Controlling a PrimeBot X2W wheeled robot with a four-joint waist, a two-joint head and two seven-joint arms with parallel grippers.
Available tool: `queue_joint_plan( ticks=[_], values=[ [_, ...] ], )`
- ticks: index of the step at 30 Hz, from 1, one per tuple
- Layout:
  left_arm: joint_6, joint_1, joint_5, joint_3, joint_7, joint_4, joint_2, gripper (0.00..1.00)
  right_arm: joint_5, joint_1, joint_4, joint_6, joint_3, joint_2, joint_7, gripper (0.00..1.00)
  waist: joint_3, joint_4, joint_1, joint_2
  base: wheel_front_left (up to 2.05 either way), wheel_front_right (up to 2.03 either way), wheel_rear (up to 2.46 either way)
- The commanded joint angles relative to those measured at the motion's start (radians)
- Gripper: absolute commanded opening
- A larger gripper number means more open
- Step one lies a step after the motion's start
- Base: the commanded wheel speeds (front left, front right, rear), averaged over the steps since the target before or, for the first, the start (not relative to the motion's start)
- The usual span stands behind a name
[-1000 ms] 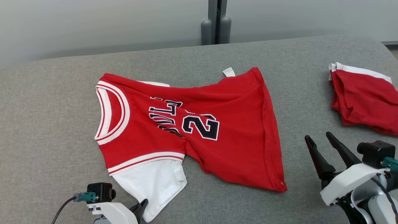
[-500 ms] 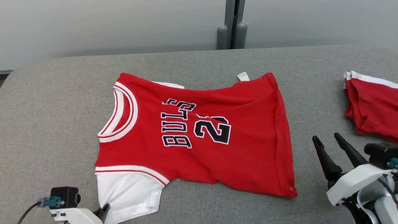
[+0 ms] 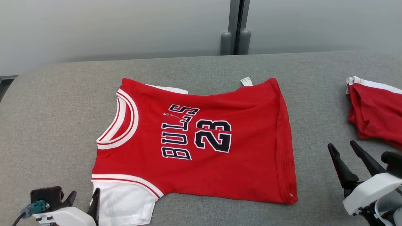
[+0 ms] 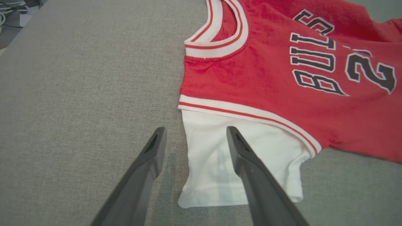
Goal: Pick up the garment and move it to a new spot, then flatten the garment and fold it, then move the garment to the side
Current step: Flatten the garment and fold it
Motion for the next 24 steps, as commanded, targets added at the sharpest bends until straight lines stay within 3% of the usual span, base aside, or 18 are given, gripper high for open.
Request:
queue_joint_plan(
  ticks=[1,5,12,18,24],
  values=[
    [0.010,0.011,0.013,0.005,-0.015,-0.008,0.003,1.00,-0.002,0.006,-0.013,0.000,-0.010,-0.004,-0.014,1.00,-0.004,-0.002,0.0000,0.0000,0.00,0.00,0.00],
    [0.039,-0.006,0.083,0.038,-0.152,-0.057,-0.013,1.00,-0.021,0.014,-0.066,0.000,-0.059,0.008,-0.097,1.00,-0.013,-0.008,0.0000,0.0000,0.00,0.00,0.00],
    [-0.001,-0.066,0.199,0.055,-0.366,-0.073,-0.034,1.00,-0.087,-0.049,-0.118,0.000,-0.064,0.082,-0.237,1.00,-0.023,-0.028,0.0000,0.0000,0.00,0.00,0.00],
    [-0.030,-0.063,0.267,0.102,-0.410,-0.032,-0.104,1.00,-0.096,-0.063,-0.066,0.000,0.003,0.124,-0.259,1.00,-0.059,-0.031,0.0000,0.0000,0.00,0.00,0.00],
    [-0.092,-0.014,0.366,0.181,-0.411,-0.016,-0.202,1.00,-0.131,-0.027,-0.013,0.000,0.061,0.106,-0.276,1.00,-0.091,-0.024,0.0000,0.0000,0.00,0.00,0.00]
  ],
)
